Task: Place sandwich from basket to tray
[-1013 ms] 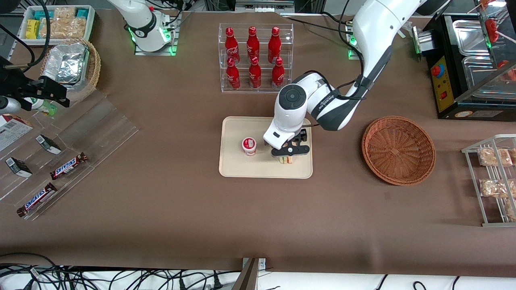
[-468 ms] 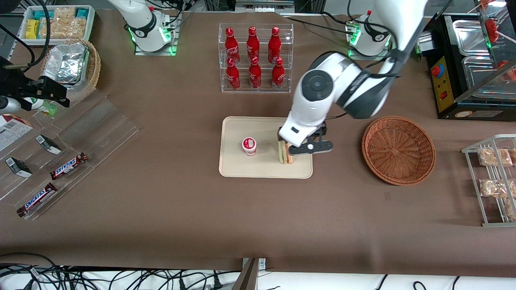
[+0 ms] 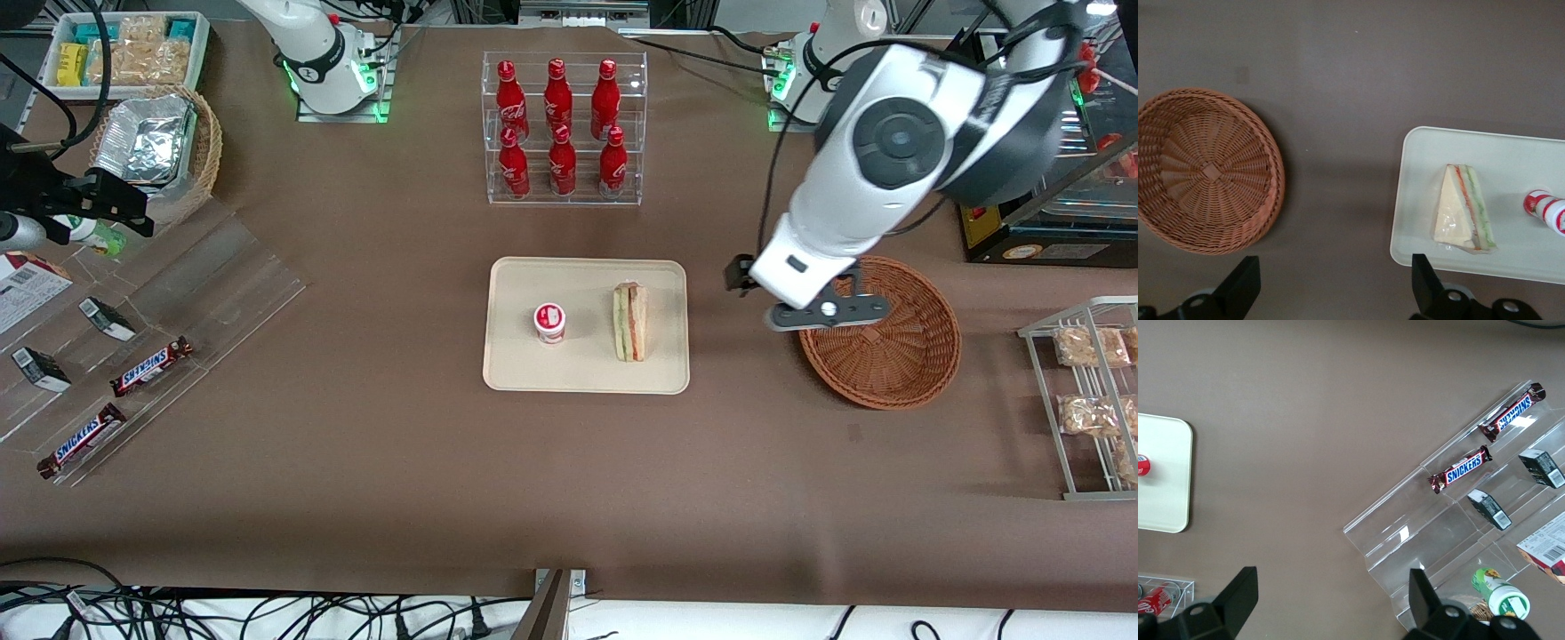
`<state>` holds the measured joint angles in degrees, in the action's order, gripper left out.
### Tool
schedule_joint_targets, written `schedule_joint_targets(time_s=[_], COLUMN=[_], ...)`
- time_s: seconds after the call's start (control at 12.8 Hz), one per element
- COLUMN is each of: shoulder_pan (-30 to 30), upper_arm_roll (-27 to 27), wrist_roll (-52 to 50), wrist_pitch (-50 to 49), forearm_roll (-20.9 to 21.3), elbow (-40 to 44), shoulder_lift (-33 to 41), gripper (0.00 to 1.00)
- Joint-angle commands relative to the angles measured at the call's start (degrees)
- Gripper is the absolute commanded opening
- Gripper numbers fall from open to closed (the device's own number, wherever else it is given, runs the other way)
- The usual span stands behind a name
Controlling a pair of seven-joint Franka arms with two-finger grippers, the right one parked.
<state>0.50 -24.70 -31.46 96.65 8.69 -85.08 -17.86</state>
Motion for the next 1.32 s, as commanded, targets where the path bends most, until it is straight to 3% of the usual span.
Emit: schedule_joint_targets(time_s=[0.0, 0.47, 1.25], shoulder_pan=[5.0, 16.1, 19.1], upper_arm_roll=[-0.3, -0.1, 0.1], wrist_roll=[6.1, 22.5, 23.1], wrist_pitch=[-2.8, -3.9, -3.7], forearm_roll=[-1.9, -0.9, -1.0], elbow=[0.5, 2.0, 3.4], shoulder_lift=[1.1, 1.8, 1.3], gripper=[1.0, 1.0, 1.0])
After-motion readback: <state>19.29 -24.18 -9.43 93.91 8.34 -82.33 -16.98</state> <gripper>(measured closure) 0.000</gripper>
